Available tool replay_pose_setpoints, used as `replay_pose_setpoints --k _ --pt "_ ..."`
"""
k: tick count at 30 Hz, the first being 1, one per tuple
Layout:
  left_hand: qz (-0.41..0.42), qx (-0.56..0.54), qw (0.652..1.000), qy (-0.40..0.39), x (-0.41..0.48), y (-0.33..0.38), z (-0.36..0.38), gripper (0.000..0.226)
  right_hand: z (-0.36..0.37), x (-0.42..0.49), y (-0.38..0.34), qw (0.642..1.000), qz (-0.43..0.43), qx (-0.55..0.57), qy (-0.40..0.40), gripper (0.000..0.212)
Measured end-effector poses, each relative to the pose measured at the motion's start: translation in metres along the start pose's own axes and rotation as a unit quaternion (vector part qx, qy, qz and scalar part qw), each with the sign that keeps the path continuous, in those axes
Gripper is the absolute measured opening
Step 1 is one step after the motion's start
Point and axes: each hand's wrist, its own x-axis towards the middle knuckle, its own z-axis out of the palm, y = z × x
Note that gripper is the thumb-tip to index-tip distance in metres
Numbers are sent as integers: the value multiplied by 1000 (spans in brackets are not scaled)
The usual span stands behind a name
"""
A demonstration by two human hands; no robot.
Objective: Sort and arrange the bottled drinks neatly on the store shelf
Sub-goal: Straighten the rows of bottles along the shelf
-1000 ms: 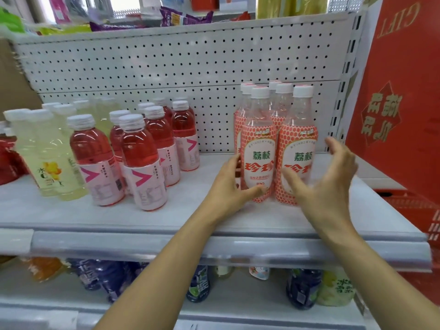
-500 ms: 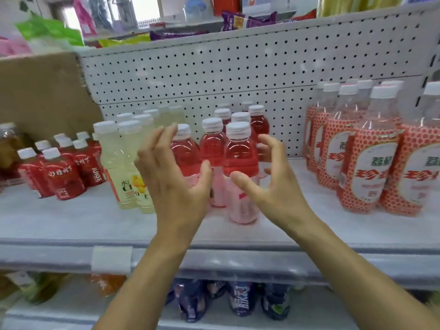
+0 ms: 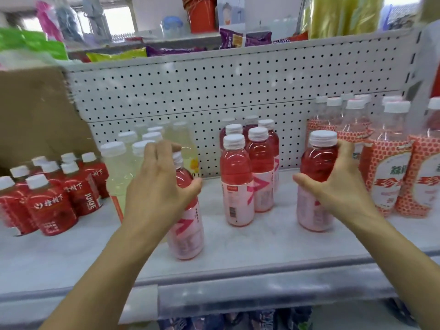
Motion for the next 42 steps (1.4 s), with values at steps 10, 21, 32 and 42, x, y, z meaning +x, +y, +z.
replay_pose_setpoints --k 10,21,32,42 --pt "174 93 951 -238 89 75 0 50 9 92 -105 917 -224 -248 -218 43" --pt "112 100 913 -379 145 23 5 14 -6 153 -87 836 -129 -356 -397 16" --pt "104 128 895 -414 181 43 21 54 2 187 -91 835 -124 -365 -393 34" --pt "131 85 894 -419 205 59 79 44 46 212 -86 811 -193 -360 -419 25"
